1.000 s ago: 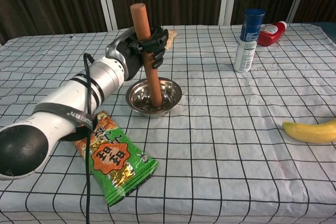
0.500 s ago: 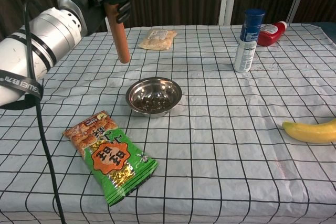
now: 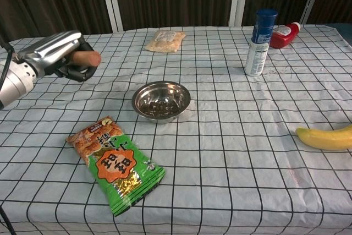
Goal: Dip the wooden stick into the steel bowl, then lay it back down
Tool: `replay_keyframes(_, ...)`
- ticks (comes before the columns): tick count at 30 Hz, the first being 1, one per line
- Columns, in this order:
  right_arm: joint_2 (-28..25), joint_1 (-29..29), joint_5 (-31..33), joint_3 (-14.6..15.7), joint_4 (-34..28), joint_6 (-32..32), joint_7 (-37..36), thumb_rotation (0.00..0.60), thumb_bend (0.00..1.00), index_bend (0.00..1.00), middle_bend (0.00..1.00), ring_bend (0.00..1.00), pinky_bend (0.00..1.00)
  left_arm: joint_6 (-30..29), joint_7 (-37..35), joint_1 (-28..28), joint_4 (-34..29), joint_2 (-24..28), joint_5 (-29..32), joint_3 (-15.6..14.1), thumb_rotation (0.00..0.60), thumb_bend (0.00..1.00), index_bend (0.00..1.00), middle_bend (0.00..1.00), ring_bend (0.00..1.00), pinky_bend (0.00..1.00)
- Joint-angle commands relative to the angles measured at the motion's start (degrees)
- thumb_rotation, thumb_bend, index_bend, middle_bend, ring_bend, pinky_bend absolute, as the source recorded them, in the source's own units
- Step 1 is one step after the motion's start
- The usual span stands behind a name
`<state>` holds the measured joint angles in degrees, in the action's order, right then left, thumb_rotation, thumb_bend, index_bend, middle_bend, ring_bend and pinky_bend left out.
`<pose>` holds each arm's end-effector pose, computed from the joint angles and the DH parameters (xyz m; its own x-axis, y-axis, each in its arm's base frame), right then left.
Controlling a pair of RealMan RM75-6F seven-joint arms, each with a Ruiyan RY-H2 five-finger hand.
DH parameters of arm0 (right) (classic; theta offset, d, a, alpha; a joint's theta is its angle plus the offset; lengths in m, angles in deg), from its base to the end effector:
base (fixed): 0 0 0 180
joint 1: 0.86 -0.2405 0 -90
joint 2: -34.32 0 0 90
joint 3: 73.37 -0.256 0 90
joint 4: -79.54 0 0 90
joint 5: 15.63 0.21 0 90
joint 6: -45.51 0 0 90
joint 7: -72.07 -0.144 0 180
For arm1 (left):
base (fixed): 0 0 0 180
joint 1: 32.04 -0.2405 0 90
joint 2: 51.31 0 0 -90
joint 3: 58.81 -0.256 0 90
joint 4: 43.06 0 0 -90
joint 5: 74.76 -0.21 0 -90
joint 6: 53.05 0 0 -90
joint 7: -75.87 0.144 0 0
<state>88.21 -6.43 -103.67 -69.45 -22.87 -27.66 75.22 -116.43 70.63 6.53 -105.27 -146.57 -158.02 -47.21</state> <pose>-0.3043 -0.1508 0.1557 0.4448 -0.3129 0.8392 -0.8908 -0.0574 0.4508 -0.1870 0.3700 -0.0004 0.3154 0.0705 0.9463 0.8770 -0.4026 -0.2623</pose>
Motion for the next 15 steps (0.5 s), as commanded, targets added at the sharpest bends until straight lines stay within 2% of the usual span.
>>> replay_keyframes(1, 0.0, 0.0, 0.1, 0.0, -0.1, 0.0, 0.2, 0.600, 0.48, 0.00, 0.00, 0.00, 0.00, 1.7, 6.0, -1.3, 3.8, -4.0, 4.9, -0.1, 0.600, 0.65, 0.96, 1.00, 0.82, 0.96)
replay_keyframes(7, -0.1, 0.1, 0.2, 0.0, -0.1, -0.3, -0.2, 0.600, 0.48, 0.00, 0.00, 0.00, 0.00, 4.3, 10.4, -1.5, 4.8, -6.8, 12.4, 2.7, 0.600, 0.55, 0.94, 1.00, 0.82, 0.96)
replay_keyframes(13, -0.3, 0.1, 0.0, 0.0, 0.0, -0.5, -0.6, 0.600, 0.48, 0.00, 0.00, 0.00, 0.00, 6.4, 12.1, -1.3, 3.9, -7.2, 16.4, 4.1, 0.600, 0.40, 0.84, 1.00, 0.76, 0.90)
replay_keyframes(15, -0.3, 0.1, 0.1, 0.0, 0.0, -0.5, -0.7, 0.600, 0.48, 0.00, 0.00, 0.00, 0.00, 7.5, 11.7, -1.5, 2.7, -6.4, 17.1, 4.1, 0.600, 0.34, 0.78, 0.99, 0.70, 0.85)
